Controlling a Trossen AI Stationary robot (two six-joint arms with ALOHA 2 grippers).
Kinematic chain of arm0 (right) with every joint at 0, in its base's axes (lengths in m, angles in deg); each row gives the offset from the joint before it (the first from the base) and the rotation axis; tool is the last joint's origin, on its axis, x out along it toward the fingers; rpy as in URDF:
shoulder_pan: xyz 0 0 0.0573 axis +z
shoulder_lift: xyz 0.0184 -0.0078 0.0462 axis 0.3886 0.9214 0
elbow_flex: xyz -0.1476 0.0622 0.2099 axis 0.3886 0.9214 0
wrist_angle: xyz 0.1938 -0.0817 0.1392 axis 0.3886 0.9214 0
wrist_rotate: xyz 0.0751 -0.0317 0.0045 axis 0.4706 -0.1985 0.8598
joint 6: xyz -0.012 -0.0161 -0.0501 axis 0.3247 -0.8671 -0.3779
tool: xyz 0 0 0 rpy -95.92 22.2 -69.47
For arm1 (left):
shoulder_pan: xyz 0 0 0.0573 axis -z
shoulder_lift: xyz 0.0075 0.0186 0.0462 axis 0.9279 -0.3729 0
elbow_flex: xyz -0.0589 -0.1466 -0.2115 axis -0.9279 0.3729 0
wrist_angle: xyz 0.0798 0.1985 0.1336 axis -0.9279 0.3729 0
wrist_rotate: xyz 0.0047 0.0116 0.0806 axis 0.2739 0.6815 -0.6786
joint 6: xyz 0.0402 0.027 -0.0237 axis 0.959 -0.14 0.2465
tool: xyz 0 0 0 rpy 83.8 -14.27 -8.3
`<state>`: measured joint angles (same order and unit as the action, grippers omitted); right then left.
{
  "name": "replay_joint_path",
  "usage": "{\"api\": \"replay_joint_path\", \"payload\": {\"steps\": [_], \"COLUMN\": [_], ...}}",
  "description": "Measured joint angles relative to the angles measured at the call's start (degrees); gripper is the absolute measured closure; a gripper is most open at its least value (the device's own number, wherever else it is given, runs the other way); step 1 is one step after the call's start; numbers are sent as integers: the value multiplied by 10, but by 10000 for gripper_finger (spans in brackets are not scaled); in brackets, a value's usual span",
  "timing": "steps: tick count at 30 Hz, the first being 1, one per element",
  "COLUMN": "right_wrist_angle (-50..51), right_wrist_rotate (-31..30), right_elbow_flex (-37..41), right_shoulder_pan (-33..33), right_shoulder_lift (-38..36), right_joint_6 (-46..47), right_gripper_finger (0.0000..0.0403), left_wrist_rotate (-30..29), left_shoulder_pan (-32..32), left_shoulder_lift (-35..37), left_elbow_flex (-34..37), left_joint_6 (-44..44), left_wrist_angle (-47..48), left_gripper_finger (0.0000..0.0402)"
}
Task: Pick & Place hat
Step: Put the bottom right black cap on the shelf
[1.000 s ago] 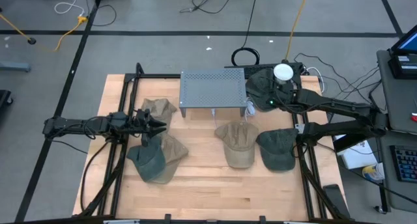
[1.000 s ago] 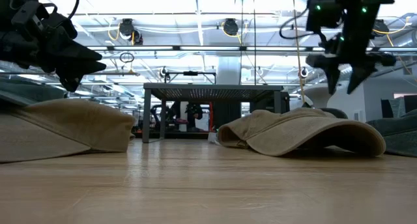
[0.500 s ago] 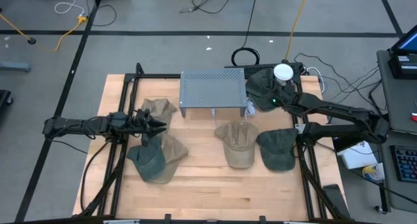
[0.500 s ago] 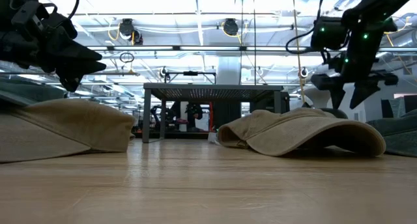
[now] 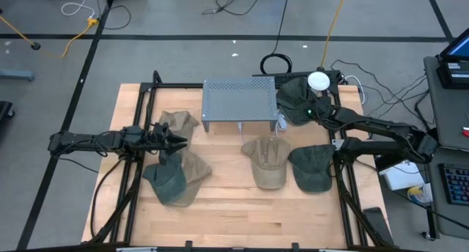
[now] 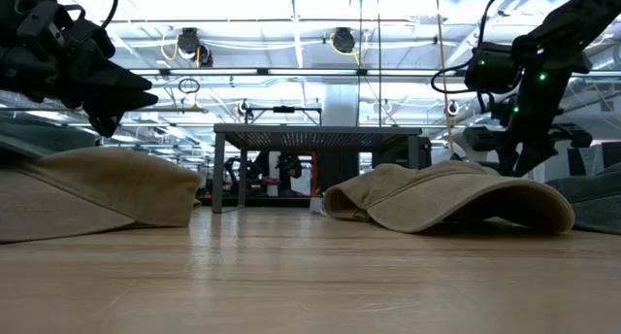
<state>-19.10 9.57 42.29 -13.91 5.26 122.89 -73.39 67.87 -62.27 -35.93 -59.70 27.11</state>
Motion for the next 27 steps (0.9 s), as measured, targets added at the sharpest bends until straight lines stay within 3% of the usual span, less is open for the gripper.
{"api": "replay_joint_path", "payload": {"steps": [4,13,22,27], "right_wrist_angle": [-15,35,121,177], "right_wrist_rotate": [10,23,25,-2], "right_elbow_flex": [1,-28,-135,-193], "right_shoulder_pan": [3,47,85,111], "right_shoulder_lift": [-1,-2,-1,-1], "right_joint_6": [-7,-43,-198,-235], "right_gripper_finger": [388,399,401,402], "left_wrist_rotate": [0,0,0,0], "left_shoulder_pan": [0,0,0,0], "left_shoulder_lift": [0,0,0,0], "left_elbow_flex": [0,0,0,0], "left_joint_6": [0,0,0,0], "left_wrist_angle": [0,0,0,0], "left_gripper_finger": [279,279,279,279]}}
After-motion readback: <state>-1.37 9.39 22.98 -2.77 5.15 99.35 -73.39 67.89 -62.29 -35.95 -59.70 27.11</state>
